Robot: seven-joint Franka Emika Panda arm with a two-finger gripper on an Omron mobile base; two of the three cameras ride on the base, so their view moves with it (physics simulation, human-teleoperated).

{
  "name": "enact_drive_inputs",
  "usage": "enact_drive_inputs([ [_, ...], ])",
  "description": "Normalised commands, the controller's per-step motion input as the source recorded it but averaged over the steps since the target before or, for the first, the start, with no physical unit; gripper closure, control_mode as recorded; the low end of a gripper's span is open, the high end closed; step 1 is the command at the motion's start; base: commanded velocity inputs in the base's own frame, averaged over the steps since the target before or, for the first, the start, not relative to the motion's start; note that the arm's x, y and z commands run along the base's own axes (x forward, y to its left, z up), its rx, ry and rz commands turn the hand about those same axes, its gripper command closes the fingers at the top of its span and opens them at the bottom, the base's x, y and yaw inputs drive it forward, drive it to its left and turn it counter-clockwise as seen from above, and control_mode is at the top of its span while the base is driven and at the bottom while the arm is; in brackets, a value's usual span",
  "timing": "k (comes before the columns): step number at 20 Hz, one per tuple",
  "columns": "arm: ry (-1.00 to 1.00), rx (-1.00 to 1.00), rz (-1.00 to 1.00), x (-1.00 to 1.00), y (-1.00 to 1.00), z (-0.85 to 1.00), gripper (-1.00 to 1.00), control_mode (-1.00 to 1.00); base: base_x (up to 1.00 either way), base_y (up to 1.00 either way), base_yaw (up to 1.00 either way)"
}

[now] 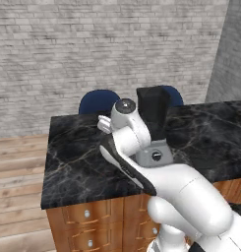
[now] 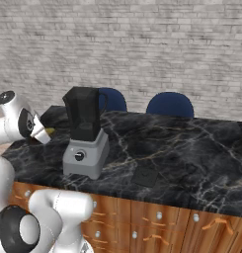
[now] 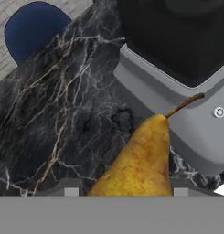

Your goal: Open the blender lid, put the pear in the blender, close the lid, and start the blender.

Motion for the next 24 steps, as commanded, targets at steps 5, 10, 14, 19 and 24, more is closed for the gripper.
enact_drive_inputs([
  [5, -0.22, 0.00, -0.04, -0.19, -0.40, 0.87, 1.00, -1.00, 0.00, 0.00, 0.00],
  [10, -0.25, 0.00, -0.03, -0.06, -0.34, 1.00, 1.00, -1.00, 0.00, 0.00, 0.00],
  [14, -0.19, 0.00, -0.05, 0.00, -0.36, 1.00, 1.00, -1.00, 0.00, 0.00, 0.00],
  [19, -0.12, 0.00, -0.03, 0.00, -0.35, 0.85, 1.00, -1.00, 0.00, 0.00, 0.00],
  [24, 0.00, 0.00, -0.02, 0.38, -0.45, 0.40, 1.00, -1.00, 0.00, 0.00, 0.00],
])
